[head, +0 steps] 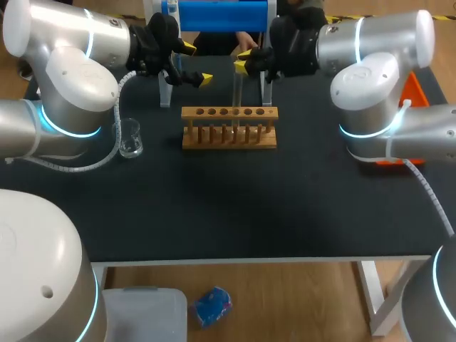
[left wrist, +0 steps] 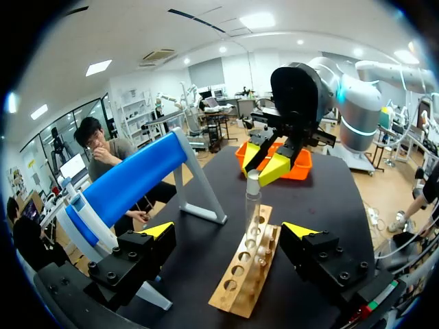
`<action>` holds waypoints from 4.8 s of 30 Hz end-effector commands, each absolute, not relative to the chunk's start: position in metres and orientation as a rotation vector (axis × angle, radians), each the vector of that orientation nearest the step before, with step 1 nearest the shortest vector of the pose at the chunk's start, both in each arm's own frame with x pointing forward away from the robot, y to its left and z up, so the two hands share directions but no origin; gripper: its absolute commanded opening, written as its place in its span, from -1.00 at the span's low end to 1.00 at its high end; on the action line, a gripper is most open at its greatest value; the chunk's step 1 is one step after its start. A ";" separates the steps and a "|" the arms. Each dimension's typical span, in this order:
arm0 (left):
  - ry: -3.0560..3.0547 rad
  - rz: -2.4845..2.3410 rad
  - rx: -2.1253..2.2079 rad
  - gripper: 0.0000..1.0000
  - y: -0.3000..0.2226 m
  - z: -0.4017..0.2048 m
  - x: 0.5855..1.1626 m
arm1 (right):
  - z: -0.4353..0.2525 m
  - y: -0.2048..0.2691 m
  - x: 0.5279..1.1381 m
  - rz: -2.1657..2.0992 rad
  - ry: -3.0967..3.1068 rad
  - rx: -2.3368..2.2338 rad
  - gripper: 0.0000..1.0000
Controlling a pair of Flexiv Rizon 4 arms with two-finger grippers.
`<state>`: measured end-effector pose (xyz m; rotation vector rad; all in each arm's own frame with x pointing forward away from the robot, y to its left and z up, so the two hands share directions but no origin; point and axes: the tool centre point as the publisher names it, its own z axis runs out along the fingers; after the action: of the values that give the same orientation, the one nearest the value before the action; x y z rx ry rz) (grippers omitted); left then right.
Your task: Invert the test tube, pick up the pipette, mount the tip to pipette, aspirate from beaker and dispense into the tube, eject the tip, return the pipette, and cap with the stopper.
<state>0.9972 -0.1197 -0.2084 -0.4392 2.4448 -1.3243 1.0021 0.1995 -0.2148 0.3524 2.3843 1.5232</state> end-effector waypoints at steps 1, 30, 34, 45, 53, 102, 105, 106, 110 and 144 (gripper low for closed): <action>2.450 -1.321 -0.440 1.00 -0.120 -0.208 0.998 | -0.217 0.200 1.004 1.522 2.392 0.352 -1.00; 2.450 -1.321 -0.440 1.00 -0.120 -0.208 0.998 | -0.235 0.201 0.997 1.482 2.442 0.348 -1.00; 2.450 -1.321 -0.440 1.00 -0.120 -0.208 0.998 | -0.238 0.201 0.997 1.477 2.448 0.352 -1.00; 2.450 -1.321 -0.440 1.00 -0.120 -0.208 0.998 | -0.233 0.200 0.999 1.477 2.437 0.356 1.00; 2.450 -1.321 -0.440 1.00 -0.120 -0.208 0.998 | -0.222 0.199 0.999 1.504 2.407 0.350 1.00; 2.450 -1.321 -0.440 1.00 -0.120 -0.208 0.998 | -0.206 0.203 1.005 1.987 2.298 0.107 -1.00; 2.450 -1.321 -0.440 1.00 -0.120 -0.208 0.998 | -0.209 0.205 1.004 1.999 2.304 0.102 -1.00; 2.450 -1.321 -0.440 1.00 -0.120 -0.208 0.998 | -0.211 0.206 1.004 2.005 2.307 0.101 -1.00; 2.450 -1.321 -0.440 1.00 -0.120 -0.208 0.998 | -0.215 0.207 1.002 2.019 2.312 0.104 -1.00; 2.450 -1.321 -0.440 1.00 -0.120 -0.208 0.998 | -0.239 0.203 1.003 2.005 2.334 0.165 -1.00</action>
<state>0.9972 -0.1197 -0.2084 -0.4392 2.4448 -1.3243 1.0046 0.2043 -0.2281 0.1644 2.3411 2.0029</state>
